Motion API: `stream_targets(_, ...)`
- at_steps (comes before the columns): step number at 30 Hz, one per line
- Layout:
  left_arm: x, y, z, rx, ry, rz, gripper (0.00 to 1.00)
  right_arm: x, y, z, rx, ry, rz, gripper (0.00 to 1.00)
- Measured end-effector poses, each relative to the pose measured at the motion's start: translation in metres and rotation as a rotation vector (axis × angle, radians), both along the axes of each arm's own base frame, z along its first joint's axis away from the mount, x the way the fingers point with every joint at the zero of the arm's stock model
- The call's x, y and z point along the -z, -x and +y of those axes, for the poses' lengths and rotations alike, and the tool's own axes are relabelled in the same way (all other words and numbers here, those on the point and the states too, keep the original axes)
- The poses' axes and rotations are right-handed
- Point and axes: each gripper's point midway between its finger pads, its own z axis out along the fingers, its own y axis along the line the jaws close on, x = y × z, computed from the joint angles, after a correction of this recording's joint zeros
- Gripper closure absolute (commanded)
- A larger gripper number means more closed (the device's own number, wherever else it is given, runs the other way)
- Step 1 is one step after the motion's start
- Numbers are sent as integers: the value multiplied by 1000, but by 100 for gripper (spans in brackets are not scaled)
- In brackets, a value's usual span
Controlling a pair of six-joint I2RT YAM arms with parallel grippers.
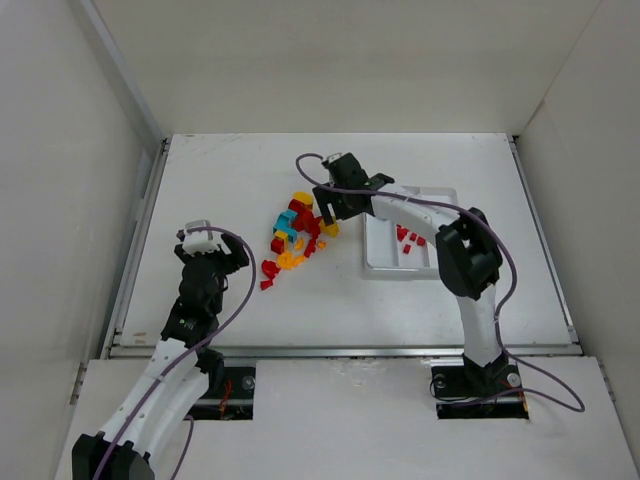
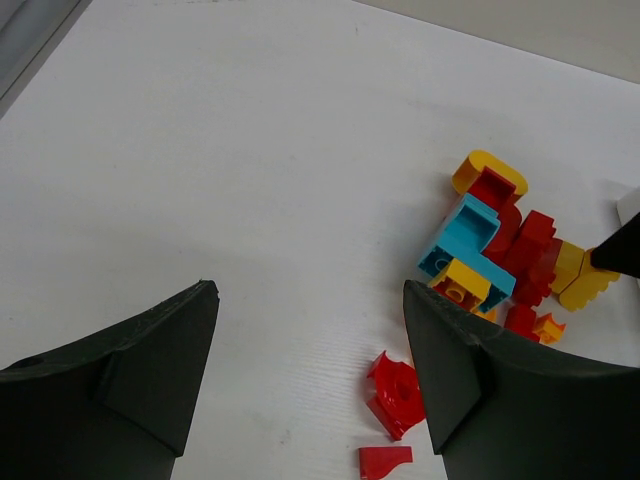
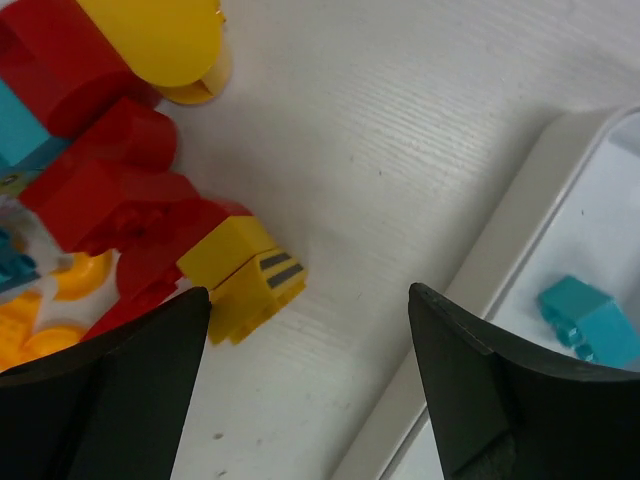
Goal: Sort the legos into containers by color
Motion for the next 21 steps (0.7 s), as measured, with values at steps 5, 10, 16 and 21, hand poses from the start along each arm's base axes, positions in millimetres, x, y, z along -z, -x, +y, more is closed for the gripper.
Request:
stream_targets(5,-1,0,0,0,0,-2,29,23,-9,10,-160,65,11,14)
stream_targets(10,-2,0,2,-6,2,-8,29,21,-3,19,-326,90,-7,14)
stream_targets(16,-1,0,2,-8,2,-8,29,26,10,25,-474,90,19,19)
stream_targets(21,4,1,3,-8,-1,3,29,30,18,25,-523,91,40,35)
